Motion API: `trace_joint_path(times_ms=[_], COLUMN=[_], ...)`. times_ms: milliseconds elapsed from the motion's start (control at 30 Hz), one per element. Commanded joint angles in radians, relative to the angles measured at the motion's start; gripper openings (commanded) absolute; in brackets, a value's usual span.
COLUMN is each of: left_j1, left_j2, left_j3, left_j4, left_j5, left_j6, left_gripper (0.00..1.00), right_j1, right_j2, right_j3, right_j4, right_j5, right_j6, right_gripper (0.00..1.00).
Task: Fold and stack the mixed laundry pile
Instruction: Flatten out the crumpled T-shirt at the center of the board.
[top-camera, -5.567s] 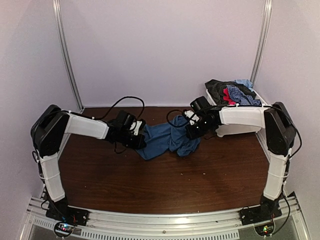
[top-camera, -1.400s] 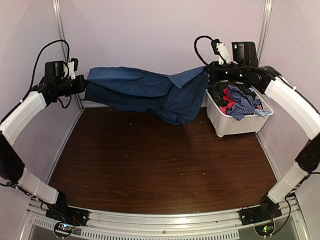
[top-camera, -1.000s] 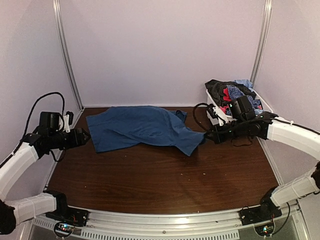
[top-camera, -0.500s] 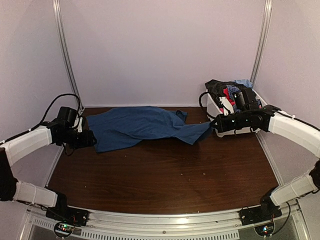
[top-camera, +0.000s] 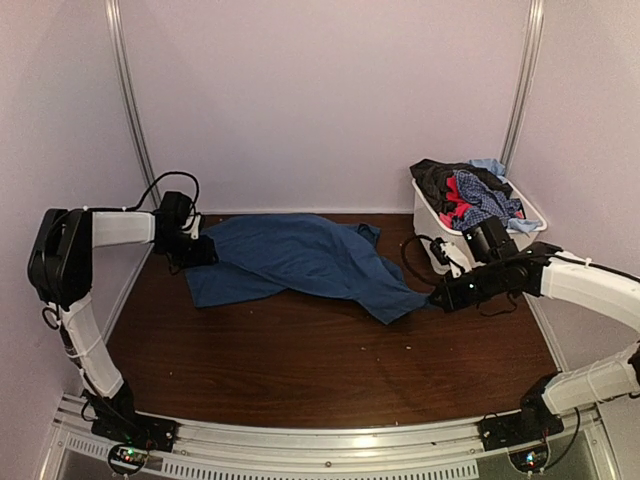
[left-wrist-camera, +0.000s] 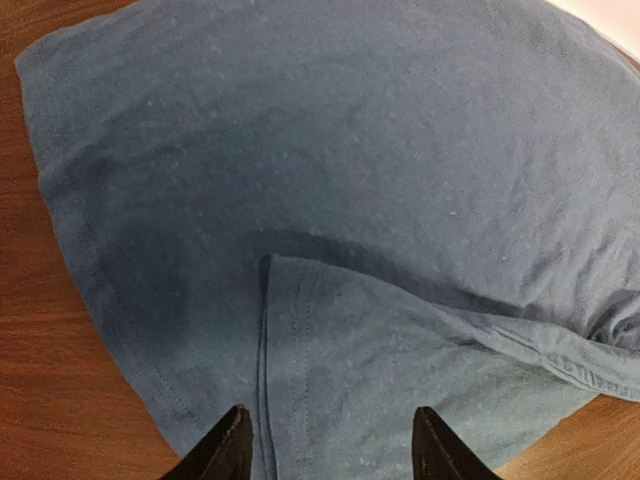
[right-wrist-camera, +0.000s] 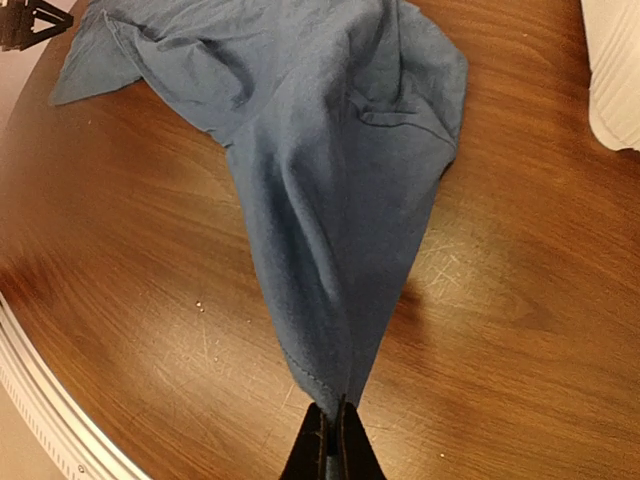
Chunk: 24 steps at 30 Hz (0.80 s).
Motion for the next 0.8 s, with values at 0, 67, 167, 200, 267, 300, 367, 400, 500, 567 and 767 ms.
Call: trace_joint_path(times_ms=[0, 67, 167, 200, 267, 300, 367, 400, 500, 567, 767], left_j1=[0.006, 0.006, 0.006, 0.006, 0.006, 0.006, 0.006, 0.006, 0.006, 0.006, 0.012], left_j2=[0.058, 0.081, 0.113, 0.125, 0.15, 0.163, 0.185, 0.198, 0.225, 0.234, 0.26], left_j3=[0.052, 0.063, 0.097, 0.111, 0.139, 0.154, 0.18, 0.194, 0.222, 0.225, 0.226], left_j4=[0.062, 0.078, 0.078, 0.073, 0.071, 0.068, 0.063, 0.055, 0.044, 0.041, 0.038], left_j5=[0.045, 0.063, 0.068, 0.058, 0.052, 0.041, 0.029, 0.026, 0.017, -0.002, -0.029], left_j6=[0.024, 0.028, 0.037, 0.04, 0.046, 0.047, 0.048, 0.049, 0.045, 0.037, 0.016], left_gripper=[0.57, 0.58, 0.59, 0.6, 0.61, 0.62, 0.63, 0.63, 0.63, 0.62, 0.58], right_j1=[0.032, 0.05, 0.052, 0.053, 0.053, 0.053, 0.053, 0.053, 0.053, 0.053, 0.053], right_j2=[0.059, 0.072, 0.066, 0.067, 0.07, 0.071, 0.072, 0.071, 0.065, 0.063, 0.068], right_j3=[-0.003, -0.011, -0.019, -0.017, -0.017, -0.017, -0.017, -0.017, -0.015, -0.014, -0.015], right_j4=[-0.009, 0.005, 0.024, 0.025, 0.025, 0.025, 0.021, 0.017, 0.008, 0.01, 0.008], right_j5=[-0.07, -0.08, -0.084, -0.085, -0.087, -0.084, -0.081, -0.08, -0.067, -0.067, -0.07], right_j6=[0.058, 0.07, 0.079, 0.08, 0.081, 0.08, 0.078, 0.077, 0.075, 0.077, 0.076], right_gripper=[0.0, 0.0, 0.0, 0.0, 0.0, 0.0, 0.0, 0.0, 0.0, 0.0, 0.0])
